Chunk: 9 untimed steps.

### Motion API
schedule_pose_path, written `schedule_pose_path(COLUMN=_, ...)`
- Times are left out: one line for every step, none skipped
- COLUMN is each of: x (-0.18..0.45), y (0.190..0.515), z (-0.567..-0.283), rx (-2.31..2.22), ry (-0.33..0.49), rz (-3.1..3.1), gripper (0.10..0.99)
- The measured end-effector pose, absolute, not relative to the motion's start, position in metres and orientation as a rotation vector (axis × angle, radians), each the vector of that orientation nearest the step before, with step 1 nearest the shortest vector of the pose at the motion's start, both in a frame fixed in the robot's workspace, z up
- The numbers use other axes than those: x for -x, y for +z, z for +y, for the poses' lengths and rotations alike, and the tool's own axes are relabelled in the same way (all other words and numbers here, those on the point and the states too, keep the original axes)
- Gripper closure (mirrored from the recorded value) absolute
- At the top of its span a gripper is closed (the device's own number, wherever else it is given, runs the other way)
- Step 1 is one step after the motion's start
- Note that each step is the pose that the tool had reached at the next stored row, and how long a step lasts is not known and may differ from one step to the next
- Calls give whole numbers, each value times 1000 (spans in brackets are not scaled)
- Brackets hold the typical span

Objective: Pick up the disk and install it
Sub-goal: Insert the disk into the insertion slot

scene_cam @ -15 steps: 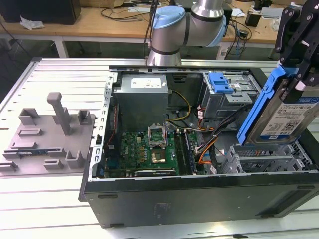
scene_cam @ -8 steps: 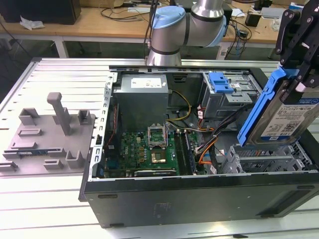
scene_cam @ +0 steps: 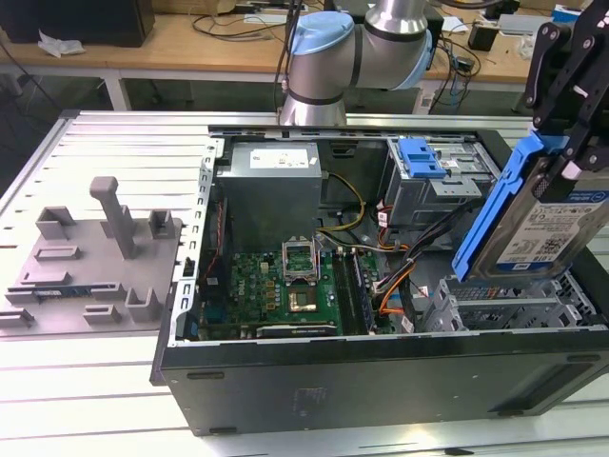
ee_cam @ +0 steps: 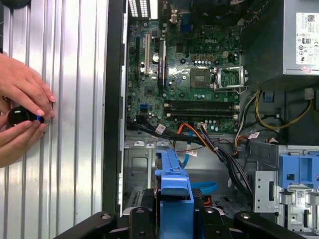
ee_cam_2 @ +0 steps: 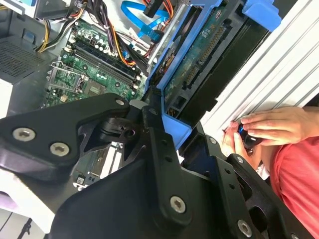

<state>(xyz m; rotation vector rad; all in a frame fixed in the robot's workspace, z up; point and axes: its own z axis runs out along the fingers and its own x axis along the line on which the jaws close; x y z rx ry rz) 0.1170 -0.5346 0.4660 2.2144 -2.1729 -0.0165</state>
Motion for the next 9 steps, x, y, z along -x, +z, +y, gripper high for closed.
schedule_pose_path(x=-117, y=465, z=-535, rx=-2214, ry=-17, rz=-2173, gripper=722)
schedule_pose_path(x=-117, y=465, z=-535, rx=-2214, ry=-16, rz=-2174, gripper=722)
schedule_pose_path(x=-117, y=464, z=-535, rx=-2213, ry=-16, rz=-2174, gripper=722)
schedule_pose_path(x=-117, y=463, z=-535, rx=-2213, ry=-16, rz=-2174, gripper=722)
schedule_pose_path(x=-117, y=463, z=-535, rx=-2213, ry=-16, rz=-2175, gripper=722)
schedule_pose_path(x=-117, y=462, z=-535, rx=-2213, ry=-17, rz=-2175, gripper=722)
schedule_pose_path(x=-117, y=462, z=-535, rx=-2212, ry=-17, rz=-2175, gripper=722)
schedule_pose_path(x=-117, y=461, z=-535, rx=-2212, ry=-17, rz=-2176, gripper=722)
schedule_pose_path(x=-117, y=461, z=-535, rx=-2210, ry=-17, rz=-2177, gripper=722)
